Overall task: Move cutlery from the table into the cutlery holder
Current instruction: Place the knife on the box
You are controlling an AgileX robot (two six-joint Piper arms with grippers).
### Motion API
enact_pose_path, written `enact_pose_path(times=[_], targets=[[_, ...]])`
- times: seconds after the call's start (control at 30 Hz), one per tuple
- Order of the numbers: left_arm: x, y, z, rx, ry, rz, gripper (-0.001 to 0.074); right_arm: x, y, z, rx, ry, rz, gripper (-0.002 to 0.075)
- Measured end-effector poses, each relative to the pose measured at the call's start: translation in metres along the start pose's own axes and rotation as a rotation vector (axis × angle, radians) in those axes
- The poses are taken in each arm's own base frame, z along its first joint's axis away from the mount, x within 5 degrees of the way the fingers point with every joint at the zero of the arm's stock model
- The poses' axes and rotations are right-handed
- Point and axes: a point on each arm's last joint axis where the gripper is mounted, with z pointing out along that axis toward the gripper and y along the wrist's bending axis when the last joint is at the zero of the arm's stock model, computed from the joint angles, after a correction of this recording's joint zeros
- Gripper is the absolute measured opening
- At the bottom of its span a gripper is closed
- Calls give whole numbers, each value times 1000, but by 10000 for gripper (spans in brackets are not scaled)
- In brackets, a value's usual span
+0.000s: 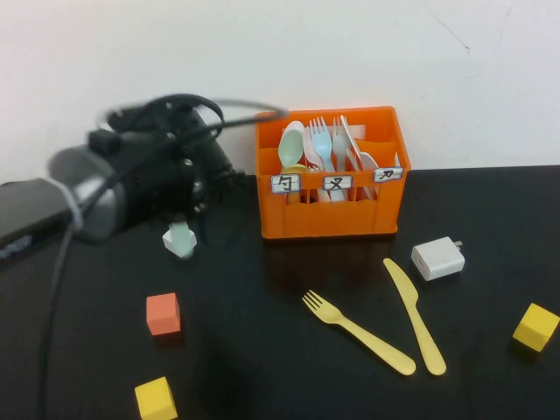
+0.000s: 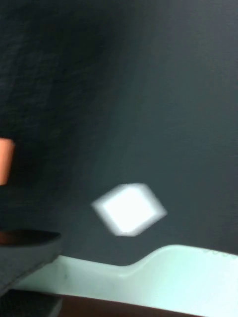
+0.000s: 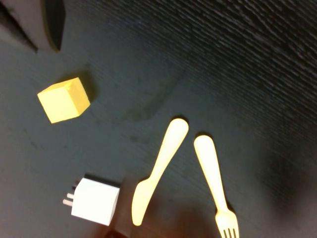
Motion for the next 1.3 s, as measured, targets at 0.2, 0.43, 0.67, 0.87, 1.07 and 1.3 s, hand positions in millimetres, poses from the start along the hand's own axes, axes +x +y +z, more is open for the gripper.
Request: enact_pose_path(times=[0.2,0.43,0.67,0.87,1.07,1.3], targets=[[-34,3,-37,131,-253,16,129,0,0,0,0,0,0,-2],[-45,-22,-56,476,-376,21,129,0,0,0,0,0,0,-2],[-38,-51,-58,754,-421,161,129,0,0,0,2,-2,0,-2],[-30,-58,-45,766,-387,176,129,0,0,0,2,-2,0,-2],[-37,-64,-45,774,-405,173,129,0,0,0,2,-2,0,-2],[-42,-80,-36,810,-381,115,129,0,0,0,1,-1,-6,-2]])
